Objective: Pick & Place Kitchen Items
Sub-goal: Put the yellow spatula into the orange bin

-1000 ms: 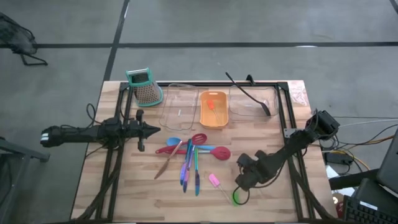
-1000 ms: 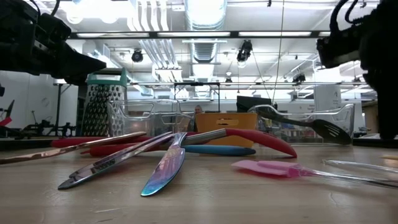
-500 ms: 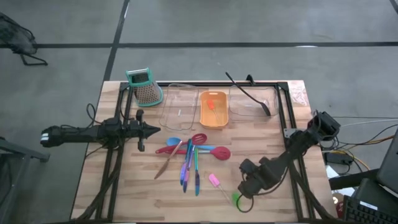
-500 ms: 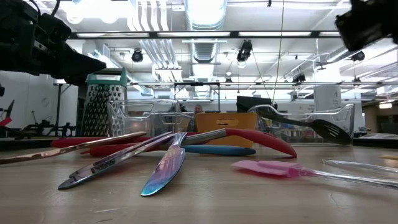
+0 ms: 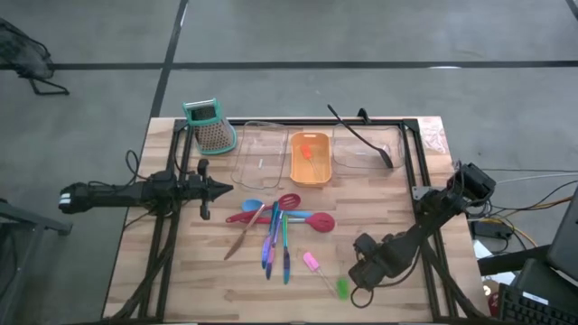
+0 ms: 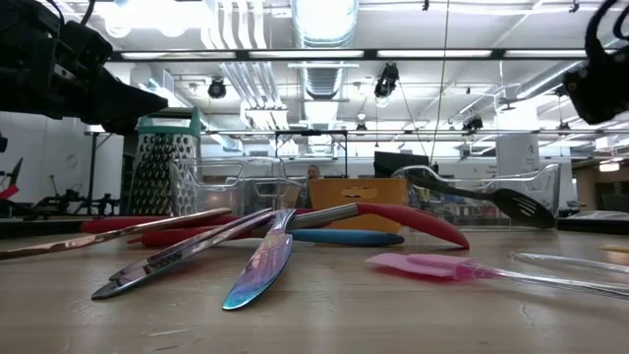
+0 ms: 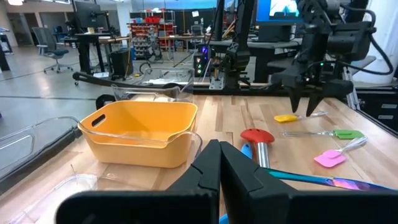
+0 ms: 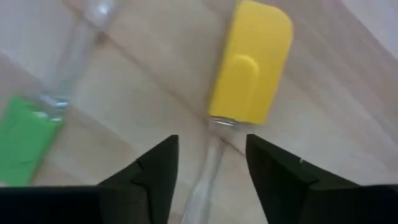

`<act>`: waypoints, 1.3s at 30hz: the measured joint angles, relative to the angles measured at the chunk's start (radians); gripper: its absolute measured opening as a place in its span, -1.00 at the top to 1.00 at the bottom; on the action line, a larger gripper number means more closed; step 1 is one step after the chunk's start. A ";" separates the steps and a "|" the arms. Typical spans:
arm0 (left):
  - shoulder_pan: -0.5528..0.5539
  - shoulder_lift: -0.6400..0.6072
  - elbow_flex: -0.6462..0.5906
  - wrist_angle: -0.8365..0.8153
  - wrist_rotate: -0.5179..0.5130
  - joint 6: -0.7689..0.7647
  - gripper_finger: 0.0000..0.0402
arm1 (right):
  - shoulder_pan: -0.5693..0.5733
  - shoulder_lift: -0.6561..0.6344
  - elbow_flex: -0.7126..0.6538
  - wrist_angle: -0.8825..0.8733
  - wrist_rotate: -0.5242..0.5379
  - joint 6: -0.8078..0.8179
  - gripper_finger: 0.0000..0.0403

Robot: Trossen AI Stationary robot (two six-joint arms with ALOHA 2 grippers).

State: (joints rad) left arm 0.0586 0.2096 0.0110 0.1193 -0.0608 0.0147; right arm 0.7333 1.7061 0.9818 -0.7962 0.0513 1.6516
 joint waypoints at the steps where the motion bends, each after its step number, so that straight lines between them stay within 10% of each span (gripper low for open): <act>1: 0.000 0.000 0.000 0.000 0.000 0.000 0.97 | 0.000 0.000 -0.010 -0.001 -0.001 0.011 0.04; 39: 0.000 0.000 0.000 -0.008 0.000 0.000 0.97 | -0.020 0.035 -0.001 -0.046 0.106 -0.031 0.97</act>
State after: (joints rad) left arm 0.0582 0.2096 0.0109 0.1112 -0.0608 0.0147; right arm 0.7135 1.7409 0.9810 -0.8423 0.1577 1.6204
